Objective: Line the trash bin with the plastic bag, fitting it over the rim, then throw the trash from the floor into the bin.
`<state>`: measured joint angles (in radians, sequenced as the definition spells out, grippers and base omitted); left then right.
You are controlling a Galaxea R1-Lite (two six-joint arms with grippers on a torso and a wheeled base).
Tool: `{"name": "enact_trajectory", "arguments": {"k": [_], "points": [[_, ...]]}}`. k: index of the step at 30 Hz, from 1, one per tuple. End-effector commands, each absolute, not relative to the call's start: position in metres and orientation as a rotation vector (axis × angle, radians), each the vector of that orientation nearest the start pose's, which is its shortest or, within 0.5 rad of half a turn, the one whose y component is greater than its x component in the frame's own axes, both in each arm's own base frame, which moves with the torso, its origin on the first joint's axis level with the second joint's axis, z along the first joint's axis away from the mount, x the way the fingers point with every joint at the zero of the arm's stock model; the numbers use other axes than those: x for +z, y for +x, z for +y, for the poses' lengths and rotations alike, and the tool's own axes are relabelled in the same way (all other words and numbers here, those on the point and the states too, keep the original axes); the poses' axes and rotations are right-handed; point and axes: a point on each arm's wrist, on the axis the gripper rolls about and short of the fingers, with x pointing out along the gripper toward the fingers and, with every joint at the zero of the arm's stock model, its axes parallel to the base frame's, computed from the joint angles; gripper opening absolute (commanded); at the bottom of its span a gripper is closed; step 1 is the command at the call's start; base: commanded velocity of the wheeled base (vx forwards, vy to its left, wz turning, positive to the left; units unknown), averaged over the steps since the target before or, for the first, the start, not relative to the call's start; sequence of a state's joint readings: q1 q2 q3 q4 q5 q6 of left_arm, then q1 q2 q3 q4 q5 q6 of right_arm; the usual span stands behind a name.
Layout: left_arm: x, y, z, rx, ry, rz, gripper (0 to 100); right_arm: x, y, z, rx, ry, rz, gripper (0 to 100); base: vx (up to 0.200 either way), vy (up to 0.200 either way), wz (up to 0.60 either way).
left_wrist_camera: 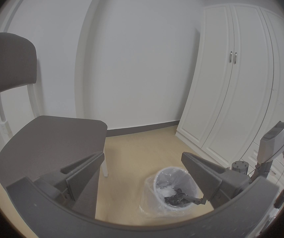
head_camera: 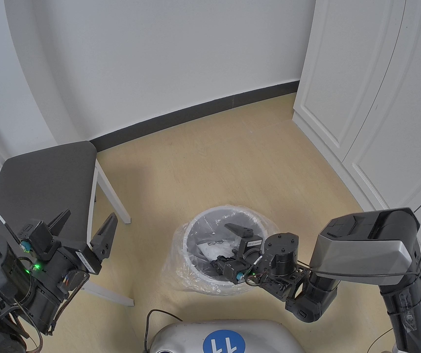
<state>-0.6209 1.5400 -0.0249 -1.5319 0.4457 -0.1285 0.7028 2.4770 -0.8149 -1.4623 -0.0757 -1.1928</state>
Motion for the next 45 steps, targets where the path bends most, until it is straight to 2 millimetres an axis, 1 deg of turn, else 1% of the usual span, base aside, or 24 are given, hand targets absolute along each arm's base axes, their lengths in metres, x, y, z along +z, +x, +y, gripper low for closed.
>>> {"name": "enact_trajectory", "arguments": {"k": [1, 2, 5, 7, 9, 11, 13, 15, 16, 17, 19, 21, 23, 24, 25, 27, 29, 30, 33, 35, 37, 38, 42, 45], "points": [[0.131, 0.15, -0.095, -0.174, -0.138, -0.002, 100, 0.0, 0.307, 0.244, 0.482, -1.105, -0.07, 100, 0.0, 0.0, 0.0], [0.131, 0.15, -0.095, -0.172, -0.138, -0.002, 100, 0.005, 0.316, 0.239, 0.455, -1.062, -0.036, 100, 0.0, 0.0, 0.0], [0.131, 0.15, -0.095, -0.171, -0.139, -0.001, 100, 0.013, 0.324, 0.23, 0.417, -0.996, 0.001, 100, 0.0, 0.0, 0.0], [0.13, 0.151, -0.095, -0.172, -0.145, 0.006, 100, 0.027, 0.332, 0.219, 0.34, -0.908, 0.019, 100, 0.0, 0.0, 0.0], [0.129, 0.152, -0.095, -0.17, -0.148, 0.011, 100, 0.045, 0.335, 0.213, 0.258, -0.819, 0.017, 100, 0.0, 0.0, 0.0], [0.127, 0.153, -0.096, -0.169, -0.145, 0.019, 100, 0.071, 0.333, 0.202, 0.176, -0.709, 0.001, 100, 0.0, 0.0, 0.0], [0.127, 0.153, -0.096, -0.168, -0.144, 0.02, 100, 0.092, 0.327, 0.19, 0.142, -0.65, 0.008, 100, 0.0, 0.0, 0.0], [0.127, 0.153, -0.094, -0.16, -0.145, 0.017, 100, 0.123, 0.313, 0.171, 0.095, -0.581, 0.021, 100, 0.0, 0.0, 0.0], [0.127, 0.153, -0.094, -0.16, -0.145, 0.017, 100, 0.123, 0.313, 0.171, 0.095, -0.581, 0.021, 100, 0.0, 0.0, 0.0], [0.127, 0.153, -0.093, -0.154, -0.145, 0.017, 100, 0.148, 0.296, 0.161, 0.069, -0.49, 0.014, 100, 0.0, 0.0, 0.0], [0.124, 0.15, -0.091, -0.15, -0.137, 0.034, 100, 0.171, 0.278, 0.15, 0.026, -0.37, -0.006, 100, 0.0, 0.0, 0.0], [0.122, 0.152, -0.087, -0.126, -0.144, 0.044, 100, 0.186, 0.256, 0.135, -0.017, -0.266, -0.002, 100, 0.0, 0.0, 0.0], [0.124, 0.154, -0.081, -0.096, -0.162, 0.03, 100, 0.189, 0.236, 0.122, -0.042, -0.205, 0.016, 100, 0.0, 0.0, 0.0], [0.124, 0.154, -0.081, -0.096, -0.162, 0.03, 100, 0.189, 0.236, 0.122, -0.042, -0.205, 0.016, 100, 0.0, 0.0, 0.0], [0.13, 0.156, -0.074, -0.056, -0.165, -0.004, 100, 0.188, 0.221, 0.108, -0.075, -0.161, 0.024, 100, 0.0, 0.0, 0.0], [0.138, 0.155, -0.063, -0.006, -0.138, -0.051, 100, 0.19, 0.207, 0.099, -0.104, -0.13, 0.013, 100, 0.0, 0.0, 0.0], [0.141, 0.154, -0.059, 0.011, -0.13, -0.066, 100, 0.191, 0.203, 0.097, -0.113, -0.12, 0.009, 100, 0.0, 0.0, 0.0], [0.146, 0.15, -0.05, 0.029, -0.114, -0.102, 100, 0.197, 0.192, 0.088, -0.153, -0.071, -0.019, 100, 0.0, 0.0, 0.0], [0.152, 0.144, -0.044, 0.021, -0.105, -0.135, 100, 0.202, 0.184, 0.079, -0.191, -0.019, -0.047, 100, 0.0, 0.0, 0.0], [0.166, 0.132, -0.033, 0.03, -0.121, -0.23, 100, 0.213, 0.165, 0.058, -0.285, 0.061, -0.108, 100, 0.0, 0.0, 0.0], [0.169, 0.127, -0.029, 0.038, -0.117, -0.254, 100, 0.217, 0.154, 0.047, -0.323, 0.083, -0.143, 100, 0.0, 0.0, 0.0], [0.171, 0.126, -0.028, 0.043, -0.113, -0.263, 100, 0.218, 0.15, 0.043, -0.332, 0.089, -0.154, 100, 0.0, 0.0, 0.0], [0.176, 0.115, -0.022, 0.073, -0.099, -0.301, 100, 0.221, 0.113, 0.023, -0.381, 0.124, -0.236, 100, 0.0, 0.0, 0.0], [0.18, 0.105, -0.019, 0.077, -0.111, -0.327, 100, 0.21, 0.086, 0.012, -0.405, 0.138, -0.271, 100, 0.0, 0.0, 0.0]]}}
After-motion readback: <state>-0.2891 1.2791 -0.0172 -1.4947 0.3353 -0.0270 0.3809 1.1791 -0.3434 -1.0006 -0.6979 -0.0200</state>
